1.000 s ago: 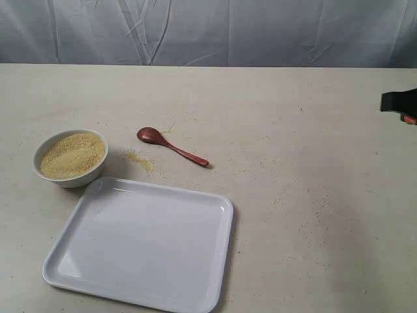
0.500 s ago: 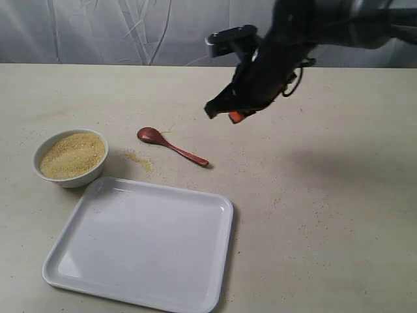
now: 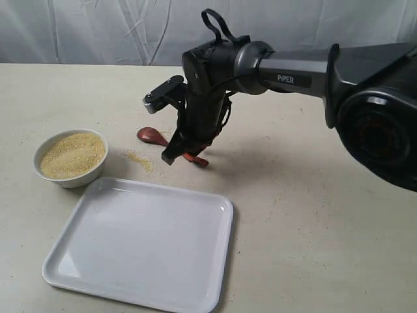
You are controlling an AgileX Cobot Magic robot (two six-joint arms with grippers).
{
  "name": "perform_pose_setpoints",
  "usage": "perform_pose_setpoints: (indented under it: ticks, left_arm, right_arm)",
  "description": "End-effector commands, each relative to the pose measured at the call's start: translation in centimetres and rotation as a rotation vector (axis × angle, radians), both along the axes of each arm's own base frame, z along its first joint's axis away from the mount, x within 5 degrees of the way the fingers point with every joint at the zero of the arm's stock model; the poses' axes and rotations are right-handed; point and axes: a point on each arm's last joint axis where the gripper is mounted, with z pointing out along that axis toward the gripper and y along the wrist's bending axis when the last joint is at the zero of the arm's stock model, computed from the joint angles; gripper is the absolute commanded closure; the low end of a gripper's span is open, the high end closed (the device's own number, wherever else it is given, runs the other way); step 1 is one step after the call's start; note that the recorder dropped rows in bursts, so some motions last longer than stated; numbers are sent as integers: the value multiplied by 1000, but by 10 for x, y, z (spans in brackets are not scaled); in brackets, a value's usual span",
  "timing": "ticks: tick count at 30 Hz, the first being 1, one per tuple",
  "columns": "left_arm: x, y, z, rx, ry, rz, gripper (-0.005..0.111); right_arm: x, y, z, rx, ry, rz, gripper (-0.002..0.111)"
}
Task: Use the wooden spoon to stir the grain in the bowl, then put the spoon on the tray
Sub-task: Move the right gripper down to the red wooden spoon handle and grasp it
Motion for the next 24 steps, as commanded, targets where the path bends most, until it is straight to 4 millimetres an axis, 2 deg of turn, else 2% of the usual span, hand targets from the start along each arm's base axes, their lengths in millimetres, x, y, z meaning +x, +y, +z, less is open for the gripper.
perform_pose_setpoints:
  ticks: [1,6,9,17,24]
  left_arm:
    - [0,0,0,-8,-13,-1,107]
    - [0,0,0,-8,-13,-1,107]
    - [0,0,0,-8,-13,-1,107]
    - [0,0,0,-8,-13,-1,107]
    - [0,0,0,-8,-13,-1,107]
  right_arm:
    - [2,0,-3,-5,-10,8,69]
    - [3,2,-3,13,-18,2,69]
    - [3,2,-3,12,-16,2,73]
    - [2,1,-3,6,-2,0,109]
    - [1,1,-3,1,5,-2,109]
